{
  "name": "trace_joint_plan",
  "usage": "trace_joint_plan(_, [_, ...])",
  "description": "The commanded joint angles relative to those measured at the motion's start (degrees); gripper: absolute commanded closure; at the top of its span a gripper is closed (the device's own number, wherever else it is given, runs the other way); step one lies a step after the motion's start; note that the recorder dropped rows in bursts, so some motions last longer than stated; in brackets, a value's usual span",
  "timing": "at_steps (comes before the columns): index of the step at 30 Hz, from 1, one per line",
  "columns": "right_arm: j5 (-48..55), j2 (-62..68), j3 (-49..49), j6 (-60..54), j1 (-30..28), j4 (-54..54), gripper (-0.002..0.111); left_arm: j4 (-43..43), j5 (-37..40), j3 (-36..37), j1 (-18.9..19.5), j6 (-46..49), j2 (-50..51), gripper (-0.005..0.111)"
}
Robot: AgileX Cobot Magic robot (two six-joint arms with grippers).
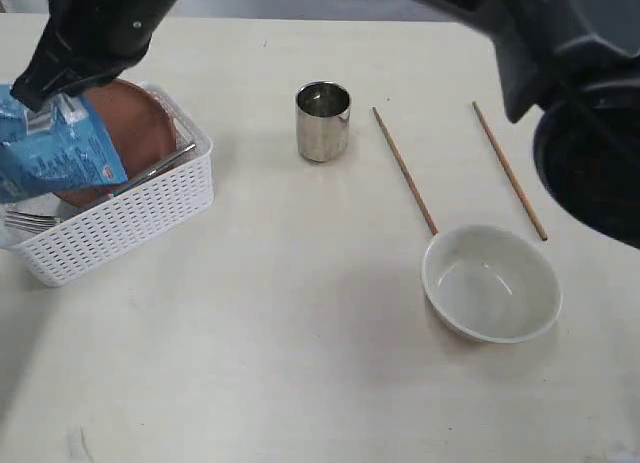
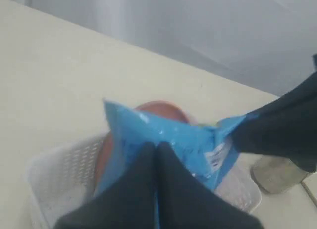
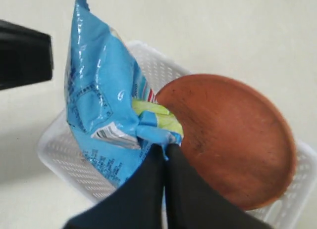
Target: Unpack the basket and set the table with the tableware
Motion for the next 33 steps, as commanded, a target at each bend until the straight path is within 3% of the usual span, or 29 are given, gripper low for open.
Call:
trace_joint_plan(1, [0.1, -4.93, -0.05, 2.1, -0.09, -7.41, 0.109, -0.19, -0.06, -0.17, -0.19, -0.01, -0.12, 0.107])
trace_joint_plan(8, [8.9, -11.34, -0.05, 13.75, -3.11, -28.03, 0.109, -0.18, 0.1, 0.47, -0.19, 0.1, -0.12, 0.107])
trace_joint_plan(14, [17.6, -13.78, -0.05, 18.82, -15.04, -29.72, 0.109, -0.18, -0.16, 0.47, -0.19, -0.01, -0.12, 0.107])
trace_joint_plan(20, [18.12, -14.4, 1.05, 25.75, -27.82, -33.9, 0.109, -0.18, -0.37, 0.47, -0.19, -0.01, -0.12, 0.107])
trace_joint_plan(23, [18.12, -15.19, 5.07, 27.18, -32.67, -34.35, 0.109, -0.18, -0.48, 0.47, -0.19, -0.01, -0.12, 0.107])
trace_joint_plan(27, [18.12, -15.45, 14.22, 37.05, -38.72, -47.32, 0.109, -0.18, -0.75, 0.47, -0.19, -0.01, -0.12, 0.107])
trace_joint_plan(33, [15.96, -15.49, 28.69, 38.08, -46.89, -42.09, 0.109, -0.18, -1.51, 0.47, -0.19, -0.01, -0.12, 0.107])
